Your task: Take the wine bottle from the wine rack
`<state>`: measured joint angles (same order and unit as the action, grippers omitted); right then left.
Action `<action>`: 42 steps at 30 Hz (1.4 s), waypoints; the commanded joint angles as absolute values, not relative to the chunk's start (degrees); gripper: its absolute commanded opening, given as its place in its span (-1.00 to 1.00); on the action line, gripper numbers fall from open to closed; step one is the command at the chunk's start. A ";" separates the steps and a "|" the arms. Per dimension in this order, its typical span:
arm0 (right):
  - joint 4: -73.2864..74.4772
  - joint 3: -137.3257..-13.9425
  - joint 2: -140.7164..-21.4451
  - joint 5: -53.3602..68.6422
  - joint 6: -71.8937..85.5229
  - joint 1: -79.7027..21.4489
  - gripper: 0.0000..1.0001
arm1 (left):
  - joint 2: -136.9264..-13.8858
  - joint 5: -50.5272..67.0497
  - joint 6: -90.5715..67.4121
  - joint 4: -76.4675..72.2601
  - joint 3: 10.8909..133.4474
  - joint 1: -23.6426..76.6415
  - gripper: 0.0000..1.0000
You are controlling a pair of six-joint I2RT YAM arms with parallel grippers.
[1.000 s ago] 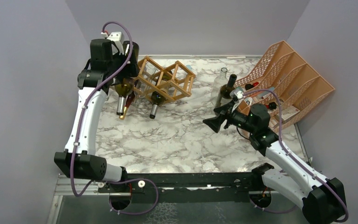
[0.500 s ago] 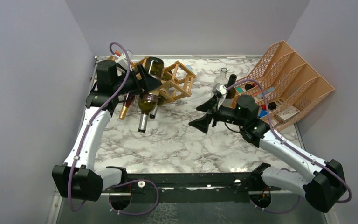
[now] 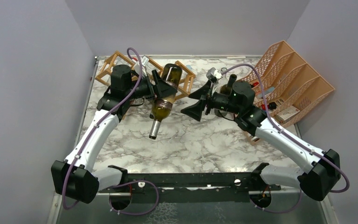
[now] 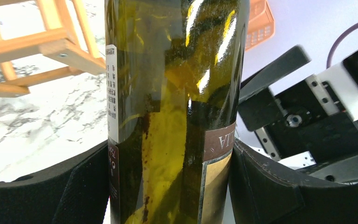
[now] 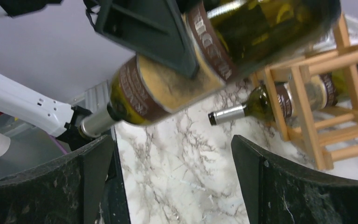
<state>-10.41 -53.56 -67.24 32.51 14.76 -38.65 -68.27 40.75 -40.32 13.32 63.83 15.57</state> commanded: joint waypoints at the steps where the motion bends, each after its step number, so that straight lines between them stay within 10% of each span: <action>1: -4.23 -61.01 -69.22 35.80 9.22 -38.58 0.99 | -66.80 42.28 -43.12 7.01 65.11 17.70 -0.36; 22: 5.02 -66.11 -69.66 25.93 -51.29 -59.49 0.99 | -69.31 42.45 -52.43 12.76 65.94 18.21 -0.50; 37: 4.65 -65.68 -79.20 2.93 -78.84 -72.98 0.71 | -67.68 40.95 -54.88 14.87 64.04 18.28 -0.51; 42: 3.28 -66.13 -80.85 0.99 -81.30 -73.32 0.34 | -67.35 40.96 -54.82 15.63 64.16 18.27 -0.51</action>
